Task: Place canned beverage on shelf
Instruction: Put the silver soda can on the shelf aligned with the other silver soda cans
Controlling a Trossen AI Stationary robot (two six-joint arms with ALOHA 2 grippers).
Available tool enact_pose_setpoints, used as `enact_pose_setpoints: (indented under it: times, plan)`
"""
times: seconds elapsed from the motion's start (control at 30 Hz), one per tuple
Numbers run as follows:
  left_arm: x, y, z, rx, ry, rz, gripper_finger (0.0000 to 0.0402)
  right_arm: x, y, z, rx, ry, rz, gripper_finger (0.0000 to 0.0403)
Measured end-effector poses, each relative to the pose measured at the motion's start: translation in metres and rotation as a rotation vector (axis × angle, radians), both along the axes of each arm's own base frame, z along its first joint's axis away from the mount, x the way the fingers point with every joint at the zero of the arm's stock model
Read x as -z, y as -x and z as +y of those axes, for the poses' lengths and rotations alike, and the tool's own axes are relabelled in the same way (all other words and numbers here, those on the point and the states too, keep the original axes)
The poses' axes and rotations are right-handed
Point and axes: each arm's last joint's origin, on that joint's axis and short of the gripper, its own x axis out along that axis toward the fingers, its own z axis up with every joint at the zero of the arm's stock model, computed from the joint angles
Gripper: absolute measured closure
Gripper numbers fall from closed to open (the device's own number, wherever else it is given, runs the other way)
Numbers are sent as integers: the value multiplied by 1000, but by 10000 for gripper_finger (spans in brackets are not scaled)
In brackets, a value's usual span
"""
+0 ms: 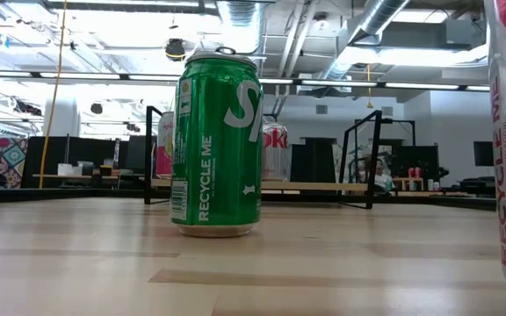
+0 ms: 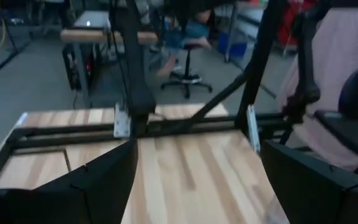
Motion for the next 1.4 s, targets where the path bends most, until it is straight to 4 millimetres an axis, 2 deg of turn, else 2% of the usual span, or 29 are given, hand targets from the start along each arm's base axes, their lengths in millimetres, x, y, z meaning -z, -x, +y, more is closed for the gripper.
enact_pose_setpoints:
  times: [0.1, 0.23, 0.33, 0.47, 0.6, 0.77, 0.83, 0.93, 1.07, 1.23, 1.3, 1.4]
  plan:
    - [-21, 3, -5, 4, 30, -53, 77, 0, 1, 4, -20, 1, 2, 262]
    - [-52, 12, -21, 26, 34, -162, 77, 3, 2, 10, -51, 16, 32, 262]
    - [-61, 13, -34, 16, 84, -235, 77, 7, 4, 13, -68, 26, 66, 262]
    - [-64, 6, -50, 16, 157, -282, 77, 7, 6, 20, -101, 28, 71, 262]
    - [-60, -6, -62, 22, 223, -304, 77, 9, 9, 29, -149, 55, 76, 262]
    - [-44, -34, -71, -6, 281, -306, 77, 9, 13, 39, -205, 104, 49, 262]
    - [-33, -48, -72, -33, 352, -287, 77, 9, 14, 44, -226, 108, 50, 262]
    - [-14, -69, -77, -39, 554, -206, 77, 12, 12, 50, -252, 116, 61, 262]
    - [7, -94, -86, 110, 701, -168, 77, 14, 14, 56, -277, 144, 67, 262]
    - [31, -118, -98, 211, 850, -167, 77, 16, 13, 62, -281, 151, 79, 262]
    - [33, -121, -95, 271, 876, -184, 77, 17, 12, 63, -286, 154, 80, 262]
    - [22, -116, -86, 369, 842, -293, 77, 17, 13, 64, -288, 169, 74, 262]
